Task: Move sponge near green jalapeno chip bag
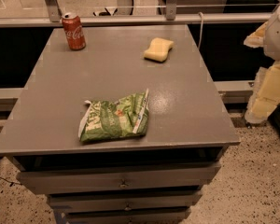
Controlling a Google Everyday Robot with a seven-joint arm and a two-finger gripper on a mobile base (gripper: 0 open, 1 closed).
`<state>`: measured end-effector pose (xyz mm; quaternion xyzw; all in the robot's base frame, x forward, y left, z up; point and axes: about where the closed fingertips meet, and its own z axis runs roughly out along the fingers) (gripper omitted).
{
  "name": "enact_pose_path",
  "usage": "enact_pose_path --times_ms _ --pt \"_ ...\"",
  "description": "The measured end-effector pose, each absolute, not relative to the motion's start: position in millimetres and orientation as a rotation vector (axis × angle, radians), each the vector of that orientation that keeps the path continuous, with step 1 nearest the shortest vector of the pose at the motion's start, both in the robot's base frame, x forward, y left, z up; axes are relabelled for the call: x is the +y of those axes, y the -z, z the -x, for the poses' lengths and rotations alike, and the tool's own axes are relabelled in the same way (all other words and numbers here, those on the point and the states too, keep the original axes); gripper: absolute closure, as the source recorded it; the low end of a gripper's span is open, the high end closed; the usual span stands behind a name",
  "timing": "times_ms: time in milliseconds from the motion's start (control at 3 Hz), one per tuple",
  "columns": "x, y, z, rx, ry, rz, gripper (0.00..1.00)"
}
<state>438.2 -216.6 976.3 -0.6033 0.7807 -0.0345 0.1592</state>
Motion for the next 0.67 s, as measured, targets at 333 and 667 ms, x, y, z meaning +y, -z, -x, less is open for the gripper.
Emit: enact_pose_path --times_ms 333,667 --pt "-212 -977 -445 2.210 0.077 1.719 0.00" --pt "-188 -972 -481 2.105 -0.028 1.698 0.00"
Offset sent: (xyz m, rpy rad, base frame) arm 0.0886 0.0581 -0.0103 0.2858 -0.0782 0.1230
